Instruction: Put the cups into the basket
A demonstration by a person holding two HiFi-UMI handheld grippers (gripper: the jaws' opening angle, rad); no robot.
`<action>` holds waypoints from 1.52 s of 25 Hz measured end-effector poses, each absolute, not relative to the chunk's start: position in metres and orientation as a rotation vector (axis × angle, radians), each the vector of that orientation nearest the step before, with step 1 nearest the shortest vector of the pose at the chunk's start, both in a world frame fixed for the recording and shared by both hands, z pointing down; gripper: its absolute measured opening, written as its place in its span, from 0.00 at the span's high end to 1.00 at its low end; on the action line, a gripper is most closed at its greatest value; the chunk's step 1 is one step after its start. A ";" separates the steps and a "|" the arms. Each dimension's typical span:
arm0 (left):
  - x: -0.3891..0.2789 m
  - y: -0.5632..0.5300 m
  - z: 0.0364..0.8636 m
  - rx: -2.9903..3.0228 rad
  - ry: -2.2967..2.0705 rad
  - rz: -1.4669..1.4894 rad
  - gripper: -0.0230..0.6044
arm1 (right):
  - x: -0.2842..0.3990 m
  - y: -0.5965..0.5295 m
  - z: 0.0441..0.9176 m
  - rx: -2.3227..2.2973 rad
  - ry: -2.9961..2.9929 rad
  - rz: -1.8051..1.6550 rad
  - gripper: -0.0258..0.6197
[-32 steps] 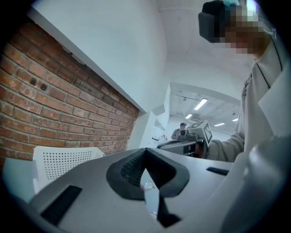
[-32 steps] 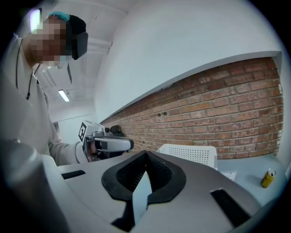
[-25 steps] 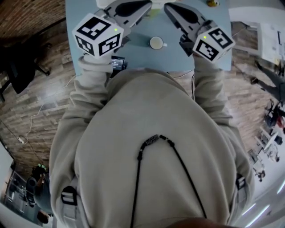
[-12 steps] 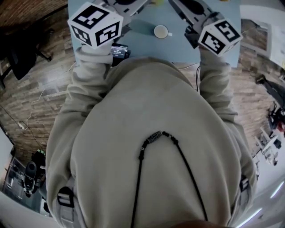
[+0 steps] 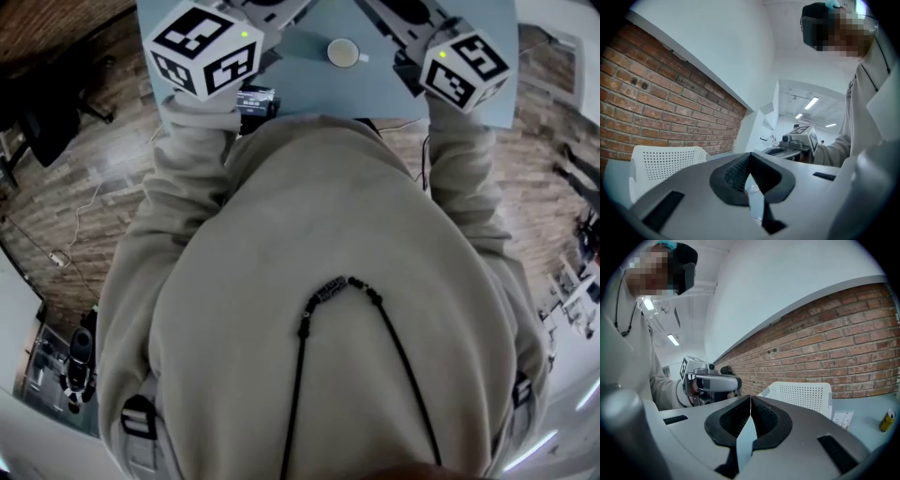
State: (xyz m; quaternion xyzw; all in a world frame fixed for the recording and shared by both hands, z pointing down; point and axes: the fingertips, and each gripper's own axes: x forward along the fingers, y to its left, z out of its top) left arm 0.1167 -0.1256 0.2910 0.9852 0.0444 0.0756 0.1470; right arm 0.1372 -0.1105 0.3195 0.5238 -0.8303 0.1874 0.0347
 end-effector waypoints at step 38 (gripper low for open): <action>0.140 -0.110 0.354 2.709 0.279 0.314 0.97 | 0.149 -0.091 0.420 1.568 -2.331 0.700 0.85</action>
